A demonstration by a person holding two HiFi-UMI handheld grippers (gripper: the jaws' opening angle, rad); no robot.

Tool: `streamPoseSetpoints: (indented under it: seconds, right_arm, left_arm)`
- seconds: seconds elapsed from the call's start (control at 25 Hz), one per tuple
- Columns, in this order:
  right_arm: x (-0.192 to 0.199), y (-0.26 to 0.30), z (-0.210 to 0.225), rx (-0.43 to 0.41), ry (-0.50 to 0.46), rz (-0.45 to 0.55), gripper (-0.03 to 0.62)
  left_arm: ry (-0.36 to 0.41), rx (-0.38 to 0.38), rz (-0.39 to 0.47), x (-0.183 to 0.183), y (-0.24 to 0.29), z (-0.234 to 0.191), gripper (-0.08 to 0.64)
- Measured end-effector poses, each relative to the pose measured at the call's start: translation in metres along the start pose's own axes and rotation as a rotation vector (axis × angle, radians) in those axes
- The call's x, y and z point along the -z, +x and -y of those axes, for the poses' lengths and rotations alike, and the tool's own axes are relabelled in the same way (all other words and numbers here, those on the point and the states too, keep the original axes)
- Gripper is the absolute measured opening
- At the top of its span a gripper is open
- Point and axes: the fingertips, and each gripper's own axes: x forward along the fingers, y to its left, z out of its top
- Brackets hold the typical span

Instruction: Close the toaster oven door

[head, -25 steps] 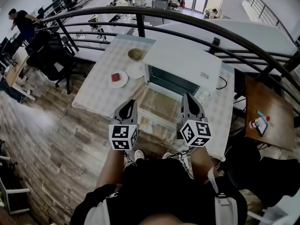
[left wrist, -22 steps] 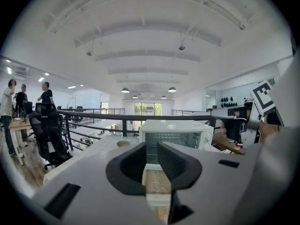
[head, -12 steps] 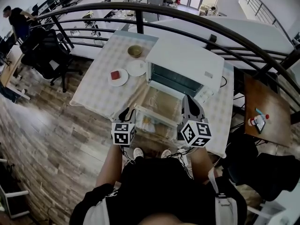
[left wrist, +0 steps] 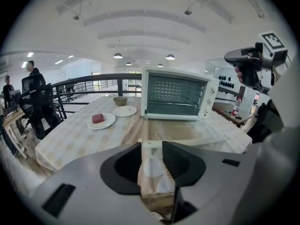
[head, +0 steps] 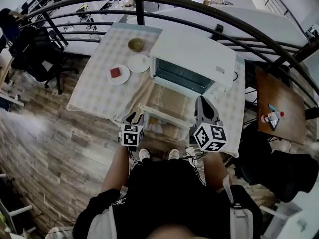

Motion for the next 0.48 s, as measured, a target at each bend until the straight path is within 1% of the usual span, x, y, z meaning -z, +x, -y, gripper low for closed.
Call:
streamPoseSetpoints:
  seconds: [0.12, 0.28, 0.48]
  right_arm:
    - [0.004, 0.000, 0.004, 0.024, -0.008, -0.011, 0.002]
    - [0.008, -0.005, 0.012, 0.065, -0.019, -0.029, 0.002]
    - [0.012, -0.006, 0.022, 0.109, -0.025, -0.051, 0.002]
  left_arm:
    - [0.028, 0.005, -0.039, 0.015, 0.016, -0.002, 0.140]
    - [-0.002, 0.033, -0.082, 0.036, 0.037, -0.003, 0.146]
    - [-0.045, 0.057, -0.092, 0.042, 0.055, -0.007, 0.152]
